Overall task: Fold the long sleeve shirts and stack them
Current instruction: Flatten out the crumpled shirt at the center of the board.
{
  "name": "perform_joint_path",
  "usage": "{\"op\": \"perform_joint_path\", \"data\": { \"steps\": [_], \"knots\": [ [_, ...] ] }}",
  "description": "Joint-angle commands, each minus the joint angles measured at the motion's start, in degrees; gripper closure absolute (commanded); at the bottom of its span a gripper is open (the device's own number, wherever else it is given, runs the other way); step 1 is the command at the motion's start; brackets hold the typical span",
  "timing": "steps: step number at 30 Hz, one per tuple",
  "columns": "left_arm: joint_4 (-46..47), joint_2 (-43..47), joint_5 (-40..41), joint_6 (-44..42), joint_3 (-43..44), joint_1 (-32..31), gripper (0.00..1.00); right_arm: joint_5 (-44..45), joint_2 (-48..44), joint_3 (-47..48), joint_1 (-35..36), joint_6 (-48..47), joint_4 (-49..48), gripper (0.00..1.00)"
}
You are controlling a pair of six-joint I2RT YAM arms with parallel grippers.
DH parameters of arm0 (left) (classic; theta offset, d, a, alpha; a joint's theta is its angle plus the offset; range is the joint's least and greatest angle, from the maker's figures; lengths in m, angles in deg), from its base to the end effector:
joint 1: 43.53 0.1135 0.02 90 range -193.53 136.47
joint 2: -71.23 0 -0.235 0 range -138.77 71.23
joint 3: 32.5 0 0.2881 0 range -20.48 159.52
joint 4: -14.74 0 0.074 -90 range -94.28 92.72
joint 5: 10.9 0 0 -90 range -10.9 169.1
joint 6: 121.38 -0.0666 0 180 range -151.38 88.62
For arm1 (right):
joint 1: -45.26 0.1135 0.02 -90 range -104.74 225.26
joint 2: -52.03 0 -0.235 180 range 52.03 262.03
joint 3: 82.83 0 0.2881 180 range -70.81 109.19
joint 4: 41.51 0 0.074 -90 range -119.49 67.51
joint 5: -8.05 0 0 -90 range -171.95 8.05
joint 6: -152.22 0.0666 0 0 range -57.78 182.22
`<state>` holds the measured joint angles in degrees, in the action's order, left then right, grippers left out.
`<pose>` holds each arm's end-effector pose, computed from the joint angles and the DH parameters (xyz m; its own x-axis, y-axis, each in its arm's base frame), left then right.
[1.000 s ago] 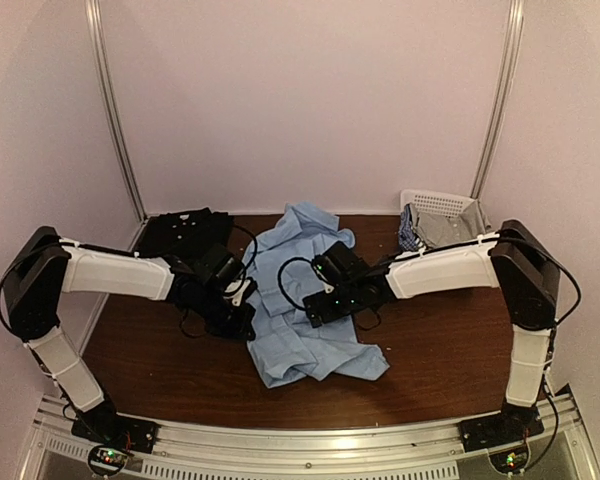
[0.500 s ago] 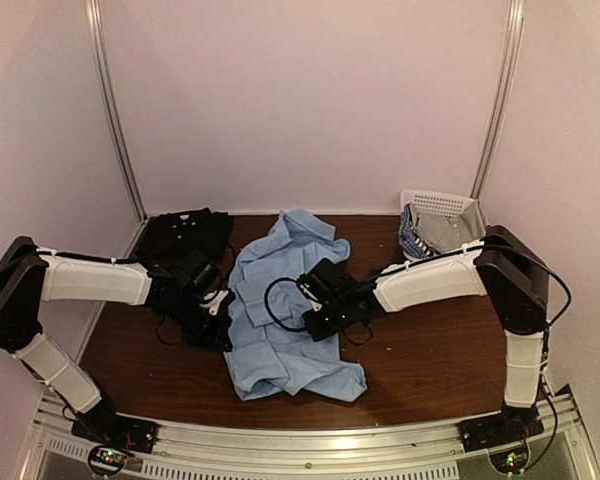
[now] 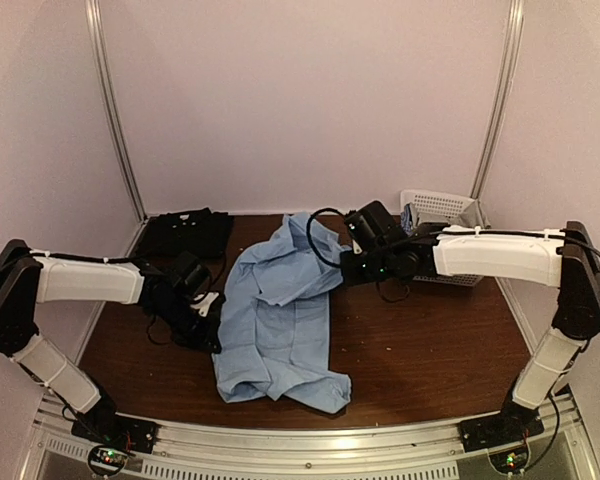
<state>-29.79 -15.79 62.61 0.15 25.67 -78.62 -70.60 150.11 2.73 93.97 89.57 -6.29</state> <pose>0.2342 -0.1877 0.0771 -0.9913 0.0836 -0.1016 0.1164 0.9170 -0.3814 0.2922 0.3129 0.1806 -0.7321 -0.1510 -0.6642 -0.3524 0.9185 0.1796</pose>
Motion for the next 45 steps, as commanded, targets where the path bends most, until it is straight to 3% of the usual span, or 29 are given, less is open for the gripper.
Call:
{"op": "perform_joint_path", "data": {
  "steps": [1,4,10,22,27,39,45],
  "knots": [
    [-2.23,2.24,0.94,-1.38,1.17,0.39,0.81,4.88,-3.66,-1.32,-1.42,-0.69,3.17,0.97],
    [-4.32,4.74,3.27,-1.63,4.70,0.37,0.64,3.61,-4.10,-1.07,-1.30,-1.80,3.23,0.98],
    [-1.79,6.12,3.29,-3.31,13.73,-0.05,0.52,0.34,-3.39,-1.84,0.05,-3.86,1.51,0.98],
    [8.52,-11.56,0.39,-6.46,24.94,-9.19,0.27,-0.73,-1.73,-1.39,0.95,-2.79,0.44,0.98],
    [10.02,-18.08,1.64,-6.98,29.41,-11.82,0.23,-0.99,-1.75,-1.62,0.95,-2.40,0.10,0.98],
    [9.51,-25.06,6.47,-7.51,33.83,-14.20,0.35,-0.90,-1.88,-1.73,0.96,-1.96,-0.06,0.98],
    [9.54,-25.94,7.16,-7.36,34.17,-14.39,0.56,-0.91,-1.54,-1.32,0.95,-1.95,-0.26,0.98]
  ]
}}
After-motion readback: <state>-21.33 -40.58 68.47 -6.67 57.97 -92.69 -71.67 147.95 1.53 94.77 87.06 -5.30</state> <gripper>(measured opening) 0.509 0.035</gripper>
